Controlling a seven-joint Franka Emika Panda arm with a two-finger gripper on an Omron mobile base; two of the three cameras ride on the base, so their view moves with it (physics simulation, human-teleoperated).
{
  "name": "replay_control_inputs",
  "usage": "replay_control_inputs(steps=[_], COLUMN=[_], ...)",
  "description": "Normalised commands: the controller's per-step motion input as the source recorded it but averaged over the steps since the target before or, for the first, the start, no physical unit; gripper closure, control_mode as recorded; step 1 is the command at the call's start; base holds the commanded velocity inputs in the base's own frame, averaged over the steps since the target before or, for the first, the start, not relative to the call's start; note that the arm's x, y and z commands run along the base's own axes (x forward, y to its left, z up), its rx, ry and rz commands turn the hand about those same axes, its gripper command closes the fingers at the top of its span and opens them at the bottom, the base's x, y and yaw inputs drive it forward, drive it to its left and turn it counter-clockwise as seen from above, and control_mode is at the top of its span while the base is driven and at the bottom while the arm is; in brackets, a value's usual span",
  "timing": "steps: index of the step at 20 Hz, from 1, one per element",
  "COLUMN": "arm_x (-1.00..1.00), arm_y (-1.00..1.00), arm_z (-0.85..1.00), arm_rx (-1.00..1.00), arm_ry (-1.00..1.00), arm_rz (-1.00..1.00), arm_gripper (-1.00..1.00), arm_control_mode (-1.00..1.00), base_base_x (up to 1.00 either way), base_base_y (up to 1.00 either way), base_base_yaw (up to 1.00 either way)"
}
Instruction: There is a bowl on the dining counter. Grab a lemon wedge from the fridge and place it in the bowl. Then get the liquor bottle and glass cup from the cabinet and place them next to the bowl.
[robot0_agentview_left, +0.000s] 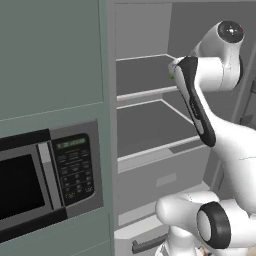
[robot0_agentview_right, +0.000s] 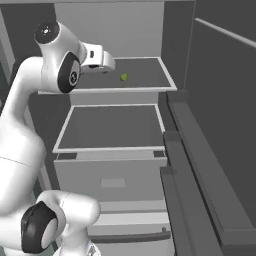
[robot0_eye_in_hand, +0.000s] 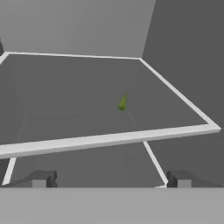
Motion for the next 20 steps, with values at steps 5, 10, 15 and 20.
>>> replay_control_inputs(steps=[5, 10, 15, 20], arm_x=[0.53, 0.42, 0.39, 0.45], arm_y=[-0.17, -0.06, -0.02, -0.06], arm_z=[-0.19, -0.24, -0.18, -0.14], arm_rx=[0.06, 0.06, 0.03, 0.01], arm_ry=[0.00, 0.00, 0.00, 0.00], arm_rz=[-0.01, -0.01, -0.02, -0.03], arm_gripper=[-1.00, -1.00, -1.00, -1.00], arm_control_mode=[-1.00, -1.00, -1.00, -1.00], base_base_x=[0.00, 0.00, 0.00, 0.00], base_base_y=[0.00, 0.00, 0.00, 0.00], base_base_yaw=[0.00, 0.00, 0.00, 0.00])
